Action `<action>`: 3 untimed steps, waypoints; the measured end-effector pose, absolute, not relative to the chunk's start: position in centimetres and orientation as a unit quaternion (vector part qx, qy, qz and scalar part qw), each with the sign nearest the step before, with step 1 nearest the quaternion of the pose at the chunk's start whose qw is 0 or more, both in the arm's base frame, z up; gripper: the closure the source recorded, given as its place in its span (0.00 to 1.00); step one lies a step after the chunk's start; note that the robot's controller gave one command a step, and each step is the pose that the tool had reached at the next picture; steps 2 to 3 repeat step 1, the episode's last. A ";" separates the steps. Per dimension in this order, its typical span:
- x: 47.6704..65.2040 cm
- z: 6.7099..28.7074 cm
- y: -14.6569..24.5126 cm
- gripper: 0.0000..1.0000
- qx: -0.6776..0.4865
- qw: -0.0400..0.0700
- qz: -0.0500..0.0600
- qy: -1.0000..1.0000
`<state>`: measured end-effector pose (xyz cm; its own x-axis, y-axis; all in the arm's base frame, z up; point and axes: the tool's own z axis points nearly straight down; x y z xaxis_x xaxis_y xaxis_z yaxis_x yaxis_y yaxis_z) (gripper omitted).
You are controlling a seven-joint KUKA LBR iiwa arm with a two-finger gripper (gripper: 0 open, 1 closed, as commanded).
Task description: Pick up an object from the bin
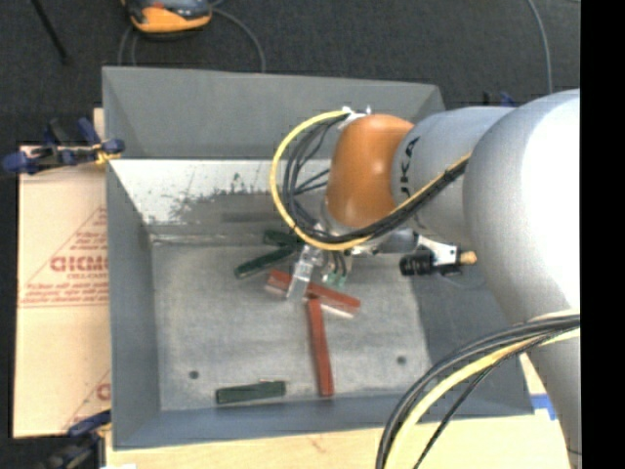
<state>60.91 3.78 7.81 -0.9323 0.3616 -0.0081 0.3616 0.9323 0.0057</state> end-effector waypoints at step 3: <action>52.6 22.2 2.2 1.00 0.107 0.002 0.000 0.994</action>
Offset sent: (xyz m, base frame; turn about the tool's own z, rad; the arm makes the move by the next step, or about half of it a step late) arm 0.0000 0.0000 0.0000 0.0000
